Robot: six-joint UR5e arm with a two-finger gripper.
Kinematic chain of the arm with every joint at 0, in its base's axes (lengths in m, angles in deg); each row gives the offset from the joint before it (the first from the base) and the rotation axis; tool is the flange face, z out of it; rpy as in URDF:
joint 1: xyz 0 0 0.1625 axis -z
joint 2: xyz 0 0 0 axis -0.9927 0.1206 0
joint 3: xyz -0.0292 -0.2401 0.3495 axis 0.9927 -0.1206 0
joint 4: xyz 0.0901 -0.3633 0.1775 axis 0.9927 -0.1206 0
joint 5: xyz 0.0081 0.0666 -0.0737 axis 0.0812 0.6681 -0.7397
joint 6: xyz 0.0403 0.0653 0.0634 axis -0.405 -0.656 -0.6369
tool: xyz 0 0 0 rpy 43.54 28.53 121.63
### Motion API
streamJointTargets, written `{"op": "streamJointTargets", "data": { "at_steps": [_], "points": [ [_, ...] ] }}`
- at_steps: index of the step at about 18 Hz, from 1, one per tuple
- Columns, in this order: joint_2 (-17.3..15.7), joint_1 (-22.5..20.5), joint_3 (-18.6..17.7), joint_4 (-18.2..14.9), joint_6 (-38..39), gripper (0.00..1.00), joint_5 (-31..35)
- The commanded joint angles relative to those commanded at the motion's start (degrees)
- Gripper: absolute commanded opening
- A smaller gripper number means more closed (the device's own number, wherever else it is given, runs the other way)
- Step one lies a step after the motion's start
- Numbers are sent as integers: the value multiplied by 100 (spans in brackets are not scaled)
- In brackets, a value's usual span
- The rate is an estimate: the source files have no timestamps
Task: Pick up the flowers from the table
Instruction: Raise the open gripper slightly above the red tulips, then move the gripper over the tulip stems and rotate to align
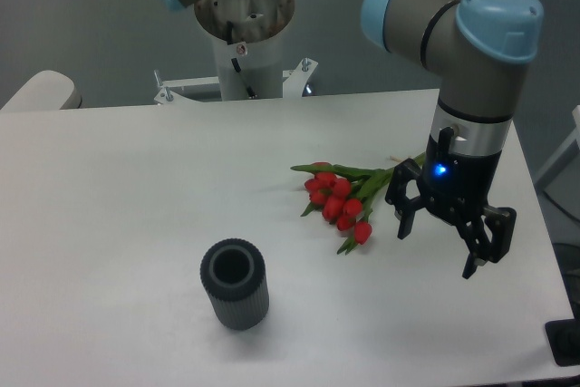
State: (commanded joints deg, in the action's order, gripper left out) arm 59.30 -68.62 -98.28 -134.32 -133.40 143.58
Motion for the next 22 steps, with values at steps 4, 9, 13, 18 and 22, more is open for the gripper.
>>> {"op": "streamJointTargets", "data": {
  "at_steps": [4, 9, 13, 18, 22],
  "points": [
    [-140, -115, -264, -53, -17, 99, 850],
    [-167, -106, -667, -211, -17, 99, 1774],
    [-290, -141, -1343, -115, -17, 99, 1934],
    [-334, -238, -1748, -203, -17, 99, 1951],
    [-352, -273, -2152, -176, -148, 99, 1942]
  ]
}}
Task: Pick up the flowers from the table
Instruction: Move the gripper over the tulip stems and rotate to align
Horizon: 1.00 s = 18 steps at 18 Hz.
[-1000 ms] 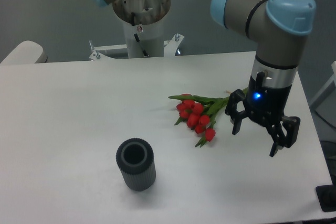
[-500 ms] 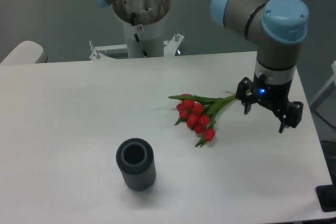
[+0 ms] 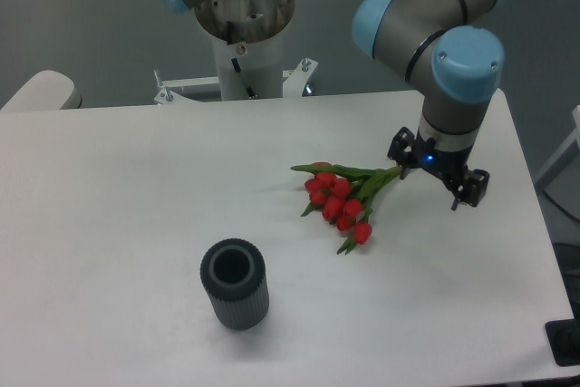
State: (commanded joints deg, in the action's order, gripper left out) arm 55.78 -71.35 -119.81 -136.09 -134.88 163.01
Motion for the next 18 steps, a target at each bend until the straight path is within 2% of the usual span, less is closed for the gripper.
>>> {"op": "streamJointTargets", "data": {
  "at_steps": [2, 6, 7, 11, 15, 18],
  "points": [
    [-35, -44, -246, 26, -482, 99, 0],
    [-70, -430, -738, 97, -1353, 100, -61],
    [-79, -492, -887, 192, -1389, 100, -70],
    [-79, -492, -1389, 1088, -1302, 100, -175],
    [-79, -632, -1574, 1178, -1021, 100, -781],
    [-79, -703, -1653, 1178, -1100, 100, -844]
  ]
}}
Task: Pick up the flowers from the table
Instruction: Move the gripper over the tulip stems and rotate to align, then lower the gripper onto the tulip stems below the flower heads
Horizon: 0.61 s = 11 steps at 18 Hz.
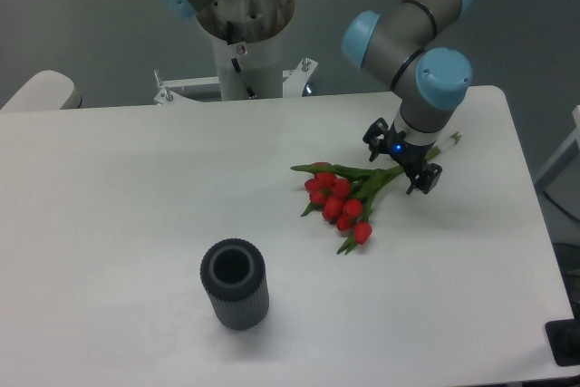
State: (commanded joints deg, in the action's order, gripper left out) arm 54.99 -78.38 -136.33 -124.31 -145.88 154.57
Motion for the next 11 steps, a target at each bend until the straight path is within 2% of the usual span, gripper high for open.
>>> {"op": "streamJointTargets", "data": {
  "at_steps": [9, 11],
  "points": [
    [-9, 61, -282, 158, -9, 100, 9],
    [-9, 88, -360, 350, -26, 100, 17]
  ]
}}
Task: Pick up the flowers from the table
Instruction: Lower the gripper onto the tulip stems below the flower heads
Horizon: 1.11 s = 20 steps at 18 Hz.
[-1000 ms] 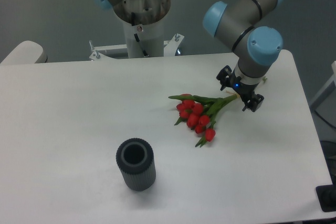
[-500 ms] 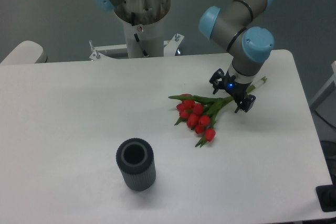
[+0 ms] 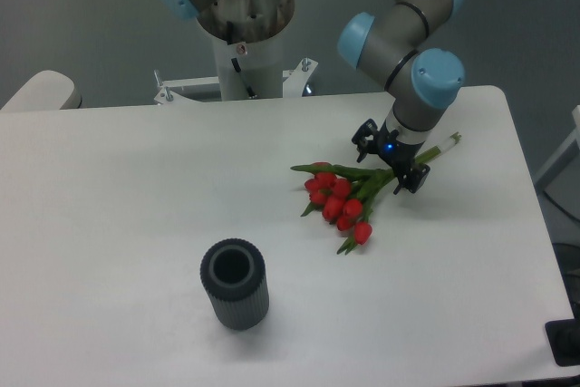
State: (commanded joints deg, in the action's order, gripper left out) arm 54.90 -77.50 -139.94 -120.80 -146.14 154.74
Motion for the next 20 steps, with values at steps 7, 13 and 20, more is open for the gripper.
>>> {"op": "streamJointTargets", "data": {
  "at_steps": [7, 13, 20],
  "points": [
    [44, 26, -36, 150, -35, 100, -9],
    [26, 35, -62, 159, -185, 61, -17],
    [44, 88, -1, 230, -150, 29, -44]
  ]
}}
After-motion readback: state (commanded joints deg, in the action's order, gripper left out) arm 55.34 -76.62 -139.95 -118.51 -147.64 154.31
